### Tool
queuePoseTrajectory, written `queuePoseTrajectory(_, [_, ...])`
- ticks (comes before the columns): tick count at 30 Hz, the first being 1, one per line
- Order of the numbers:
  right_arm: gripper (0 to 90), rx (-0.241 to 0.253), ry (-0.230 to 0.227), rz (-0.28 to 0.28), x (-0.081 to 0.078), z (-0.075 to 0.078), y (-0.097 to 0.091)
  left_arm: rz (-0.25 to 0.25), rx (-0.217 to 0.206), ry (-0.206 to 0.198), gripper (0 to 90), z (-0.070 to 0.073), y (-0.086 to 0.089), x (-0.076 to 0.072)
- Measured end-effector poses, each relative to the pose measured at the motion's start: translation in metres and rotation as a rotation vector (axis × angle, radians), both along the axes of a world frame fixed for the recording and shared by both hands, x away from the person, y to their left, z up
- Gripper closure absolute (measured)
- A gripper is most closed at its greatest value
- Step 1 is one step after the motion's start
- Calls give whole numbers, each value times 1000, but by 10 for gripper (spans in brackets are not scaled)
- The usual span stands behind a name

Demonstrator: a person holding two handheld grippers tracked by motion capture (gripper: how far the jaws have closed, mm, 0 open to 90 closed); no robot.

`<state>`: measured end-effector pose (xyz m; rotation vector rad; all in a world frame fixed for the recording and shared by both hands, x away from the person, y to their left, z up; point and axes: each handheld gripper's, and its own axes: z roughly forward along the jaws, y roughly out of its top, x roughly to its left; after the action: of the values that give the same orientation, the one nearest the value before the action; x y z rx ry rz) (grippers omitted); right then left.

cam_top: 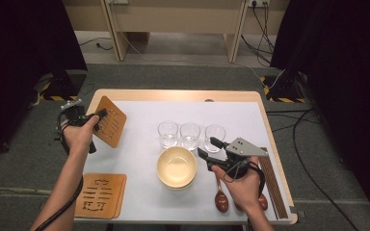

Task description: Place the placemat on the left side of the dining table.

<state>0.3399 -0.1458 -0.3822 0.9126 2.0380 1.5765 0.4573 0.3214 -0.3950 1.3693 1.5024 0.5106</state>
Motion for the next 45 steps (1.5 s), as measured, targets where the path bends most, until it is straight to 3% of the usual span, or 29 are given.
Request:
queuePoseTrajectory(21, [403, -1, 8, -11, 3, -3, -5, 22, -11, 56, 855, -19, -11, 27])
queuePoseTrajectory(40, [403, 2, 12, -12, 3, -5, -6, 36, -42, 85, 854, -37, -15, 35])
queuePoseTrajectory(45, [403, 6, 17, -14, 3, -6, -6, 42, -28, 97, 847, -37, -13, 37])
